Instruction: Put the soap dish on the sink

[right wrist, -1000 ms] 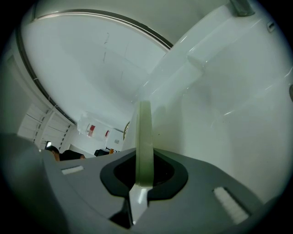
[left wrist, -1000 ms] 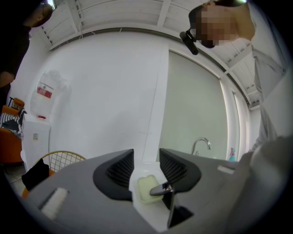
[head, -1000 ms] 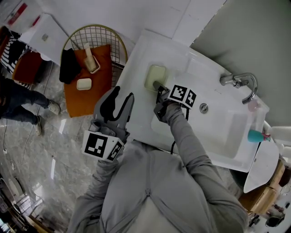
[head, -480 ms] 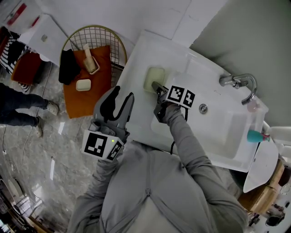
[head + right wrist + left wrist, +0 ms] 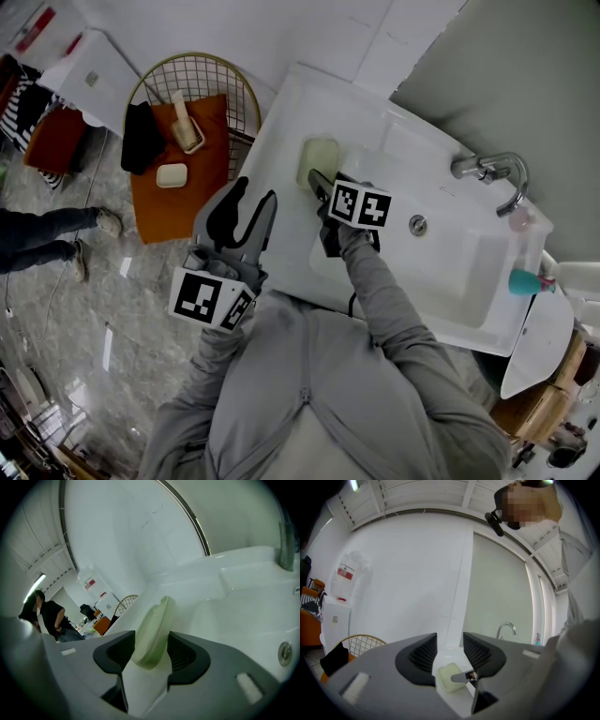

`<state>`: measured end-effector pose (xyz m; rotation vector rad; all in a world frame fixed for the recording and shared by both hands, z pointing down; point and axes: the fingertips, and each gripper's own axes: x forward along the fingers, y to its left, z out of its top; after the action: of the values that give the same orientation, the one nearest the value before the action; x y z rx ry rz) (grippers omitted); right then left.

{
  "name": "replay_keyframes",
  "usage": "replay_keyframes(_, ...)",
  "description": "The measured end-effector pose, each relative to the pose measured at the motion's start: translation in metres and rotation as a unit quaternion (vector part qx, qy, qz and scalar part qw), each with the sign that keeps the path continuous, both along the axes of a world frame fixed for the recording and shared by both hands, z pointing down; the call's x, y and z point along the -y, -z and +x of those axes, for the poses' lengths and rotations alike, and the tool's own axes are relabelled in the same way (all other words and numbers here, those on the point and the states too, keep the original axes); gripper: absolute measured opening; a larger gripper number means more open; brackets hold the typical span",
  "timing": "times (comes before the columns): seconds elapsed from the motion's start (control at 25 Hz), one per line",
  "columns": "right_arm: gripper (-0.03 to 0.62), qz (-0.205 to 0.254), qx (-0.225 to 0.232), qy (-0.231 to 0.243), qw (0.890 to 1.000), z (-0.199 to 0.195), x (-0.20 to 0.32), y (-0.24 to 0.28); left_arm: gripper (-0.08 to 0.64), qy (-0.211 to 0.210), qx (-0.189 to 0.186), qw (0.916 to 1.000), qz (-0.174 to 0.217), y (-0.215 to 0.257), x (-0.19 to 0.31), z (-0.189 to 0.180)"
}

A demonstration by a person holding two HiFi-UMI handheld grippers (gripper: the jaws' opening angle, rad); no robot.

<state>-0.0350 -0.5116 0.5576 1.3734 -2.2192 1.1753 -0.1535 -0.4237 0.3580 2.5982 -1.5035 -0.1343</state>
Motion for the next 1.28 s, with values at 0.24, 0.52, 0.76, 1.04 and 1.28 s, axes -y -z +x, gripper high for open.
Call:
replay_keyframes(0.24, 0.215, 0.032, -0.079, 0.03, 0.996, 0.006, -0.002, 0.002, 0.184, 0.001, 0.001, 1.0, 0.002, 0.002, 0.001, 0.002)
replay_keyframes(0.52, 0.216, 0.061, -0.115, 0.042, 0.991, 0.012, -0.005, 0.014, 0.184, -0.003, 0.001, 1.0, 0.004, 0.003, 0.001, 0.006)
replay_keyframes(0.76, 0.216, 0.087, -0.1, 0.035, 0.991, 0.019, -0.006, 0.034, 0.184, -0.008, 0.003, 0.9999, 0.007, 0.006, 0.002, 0.013)
replay_keyframes(1.04, 0.216, 0.137, -0.092, 0.03, 0.986, 0.031, -0.016, 0.072, 0.184, -0.006, 0.008, 0.9999, 0.005, 0.006, 0.003, 0.015)
replay_keyframes(1.28, 0.215, 0.201, -0.095, 0.008, 0.975, 0.052, -0.024, 0.115, 0.184, 0.001, 0.012, 0.9999, 0.006, 0.008, 0.004, 0.013)
